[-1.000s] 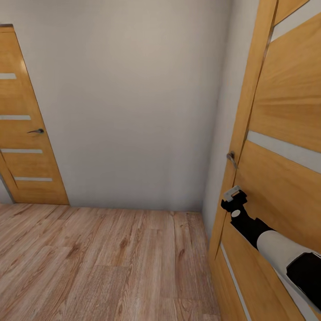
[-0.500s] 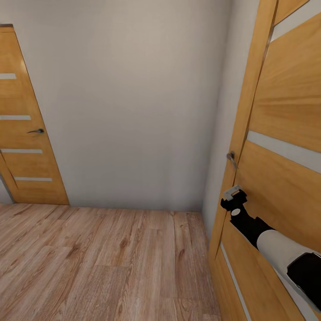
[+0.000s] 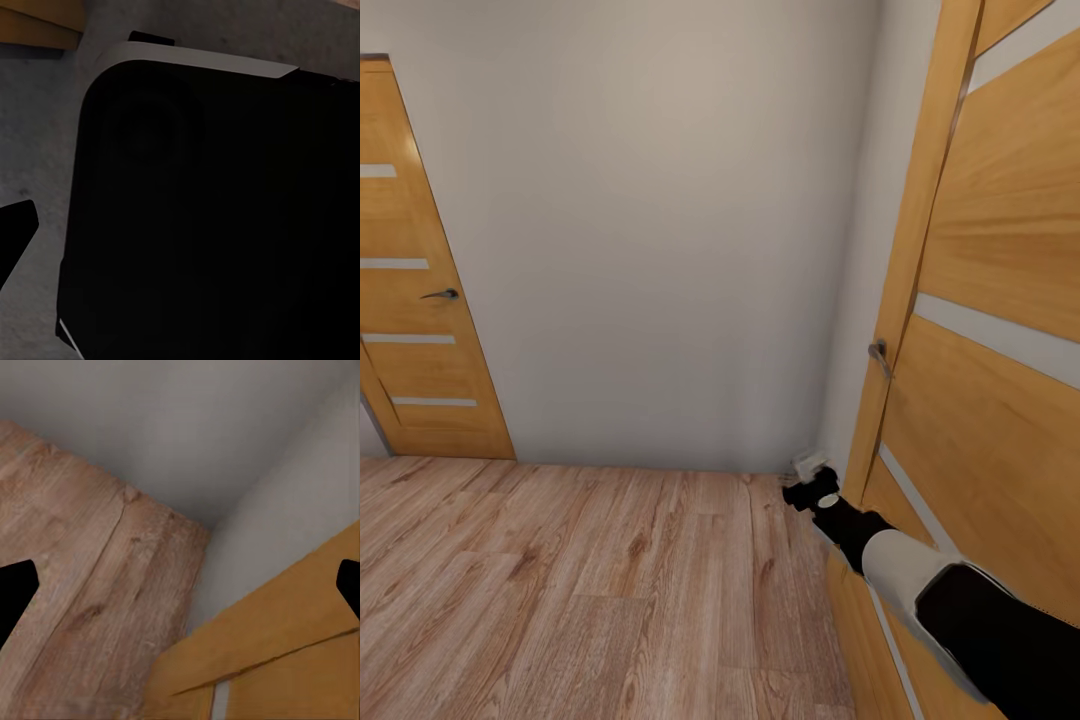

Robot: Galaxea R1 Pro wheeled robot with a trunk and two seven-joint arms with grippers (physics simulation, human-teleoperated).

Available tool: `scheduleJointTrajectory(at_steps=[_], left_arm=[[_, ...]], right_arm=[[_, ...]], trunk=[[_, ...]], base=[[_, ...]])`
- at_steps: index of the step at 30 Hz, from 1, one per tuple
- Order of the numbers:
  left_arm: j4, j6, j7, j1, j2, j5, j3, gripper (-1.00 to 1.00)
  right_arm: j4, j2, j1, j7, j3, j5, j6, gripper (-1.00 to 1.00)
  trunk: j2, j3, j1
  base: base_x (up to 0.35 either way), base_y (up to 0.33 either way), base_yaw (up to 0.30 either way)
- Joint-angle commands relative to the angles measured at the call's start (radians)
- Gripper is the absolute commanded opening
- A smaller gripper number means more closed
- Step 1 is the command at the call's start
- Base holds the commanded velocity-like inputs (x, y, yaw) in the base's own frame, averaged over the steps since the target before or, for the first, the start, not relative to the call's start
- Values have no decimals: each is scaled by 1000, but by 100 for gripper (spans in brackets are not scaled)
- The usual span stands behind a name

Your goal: Move the two storage containers from the living room to the garage. In the garage, place one container on the floor and stack the other container on top of it (either order is fine).

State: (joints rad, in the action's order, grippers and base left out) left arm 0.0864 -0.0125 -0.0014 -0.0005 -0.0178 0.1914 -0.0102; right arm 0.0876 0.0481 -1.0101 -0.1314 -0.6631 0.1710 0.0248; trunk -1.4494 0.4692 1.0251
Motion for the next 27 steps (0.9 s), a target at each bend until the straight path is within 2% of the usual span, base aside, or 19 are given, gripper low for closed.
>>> scheduleJointTrajectory(at_steps=[1, 5, 7, 9, 11, 12, 14, 15, 16, 18, 19, 20, 21, 23, 24, 27], left_arm=[[0, -1, 0, 0, 0, 6, -1, 100], [0, -1, 0, 0, -1, 6, -1, 100], [0, -1, 0, 0, -1, 6, -1, 100], [0, -1, 0, 0, -1, 6, -1, 100], [0, -1, 0, 0, -1, 6, -1, 100], [0, -1, 0, 0, -1, 6, -1, 100], [0, -1, 0, 0, -1, 6, -1, 100], [0, -1, 0, 0, -1, 6, -1, 100], [0, -1, 0, 0, -1, 6, -1, 100], [0, -1, 0, 0, -1, 6, -1, 100], [0, -1, 0, 0, -1, 6, -1, 100], [0, -1, 0, 0, -1, 6, -1, 100], [0, -1, 0, 0, -1, 6, -1, 100], [0, -1, 0, 0, -1, 6, -1, 100], [0, -1, 0, 0, -1, 6, -1, 100], [0, -1, 0, 0, -1, 6, -1, 100]], right_arm=[[-46, 5, 5, 49, -8, 66, 34, 100], [-96, 2, 20, 167, -8, 162, 72, 100], [-108, -6, 31, 212, -8, 189, 80, 100], [-116, -43, 66, 243, -9, 207, 73, 100], [-118, -68, 97, 252, -8, 213, 62, 100], [-119, -92, 138, 261, -8, 218, 48, 100], [-120, -113, 186, 274, -8, 220, 34, 100], [-120, -130, 243, 290, -8, 222, 20, 100], [-121, -136, 274, 299, -7, 223, 14, 100], [-121, -147, 339, 315, -7, 224, 6, 100], [-121, -153, 406, 326, -6, 227, 1, 100], [-121, -155, 440, 330, -5, 230, 2, 100], [-121, -158, 506, 336, -3, 241, 3, 100], [-121, -160, 571, 340, -1, 259, 7, 100], [-121, -160, 632, 339, -1, 276, 14, 100], [-121, -159, 730, 335, 0, 298, 38, 100]], trunk=[[-1, 1, 0], [-1, 1, 0], [-1, 1, 0], [-1, 1, 0], [-1, 1, 0], [-1, 1, 0], [-1, 1, 0], [-1, 1, 0], [-1, 1, 0], [-1, 1, 0], [-1, 1, 0], [-1, 1, 0], [-1, 1, 0], [-1, 1, 0], [-1, 1, 0], [-1, 1, 0]], base=[[0, 0, 0], [0, 0, 0], [0, 0, 0], [0, 0, 0], [0, 0, 0], [0, 0, 0], [0, 0, 0], [0, 0, 0], [0, 0, 0], [0, 0, 0], [0, 0, 0], [0, 0, 0], [0, 0, 0], [0, 0, 0], [0, 0, 0], [0, 0, 0]])
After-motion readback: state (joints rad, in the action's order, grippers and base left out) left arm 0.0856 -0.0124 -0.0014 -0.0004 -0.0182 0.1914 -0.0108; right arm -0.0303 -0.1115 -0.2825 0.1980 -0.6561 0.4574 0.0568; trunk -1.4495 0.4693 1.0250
